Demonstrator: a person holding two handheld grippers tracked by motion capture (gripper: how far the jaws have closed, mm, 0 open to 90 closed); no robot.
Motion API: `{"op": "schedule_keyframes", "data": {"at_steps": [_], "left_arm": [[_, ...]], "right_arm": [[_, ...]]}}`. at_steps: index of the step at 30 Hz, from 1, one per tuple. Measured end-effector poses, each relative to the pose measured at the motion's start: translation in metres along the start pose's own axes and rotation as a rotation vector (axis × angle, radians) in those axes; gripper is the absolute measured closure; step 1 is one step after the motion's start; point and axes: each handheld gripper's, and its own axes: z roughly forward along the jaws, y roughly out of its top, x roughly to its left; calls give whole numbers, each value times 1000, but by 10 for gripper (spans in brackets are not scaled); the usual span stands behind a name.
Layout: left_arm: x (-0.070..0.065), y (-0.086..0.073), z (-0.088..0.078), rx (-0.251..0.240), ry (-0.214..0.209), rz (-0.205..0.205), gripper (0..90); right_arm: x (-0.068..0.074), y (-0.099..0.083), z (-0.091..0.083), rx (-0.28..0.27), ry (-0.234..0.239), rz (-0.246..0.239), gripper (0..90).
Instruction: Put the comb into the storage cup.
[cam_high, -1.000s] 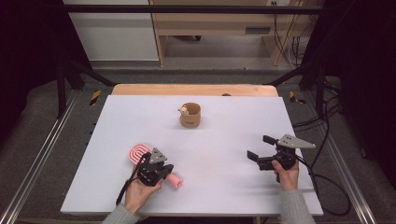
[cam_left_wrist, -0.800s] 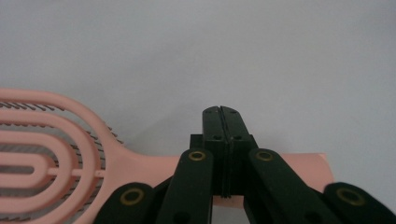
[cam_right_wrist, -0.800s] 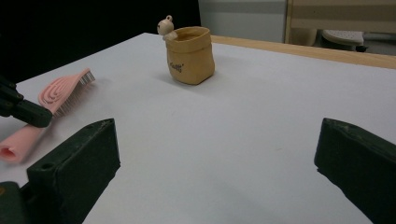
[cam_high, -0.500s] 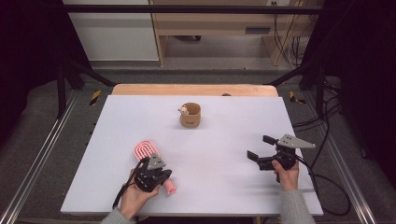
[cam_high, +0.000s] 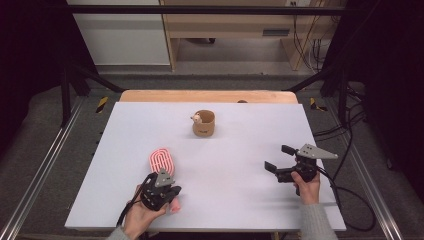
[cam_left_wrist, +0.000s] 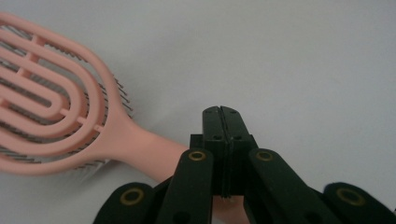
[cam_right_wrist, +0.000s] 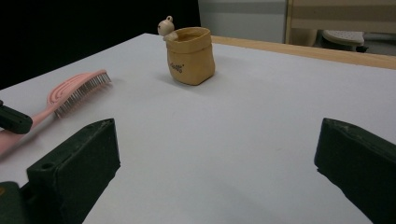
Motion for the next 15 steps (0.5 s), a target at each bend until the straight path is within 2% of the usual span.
{"op": "schedule_keyframes", "data": {"at_steps": [15], "left_arm": [[1, -11, -10, 25, 6, 6, 896]], "right_arm": [[0, 0, 0, 0, 0, 0, 4]]}}
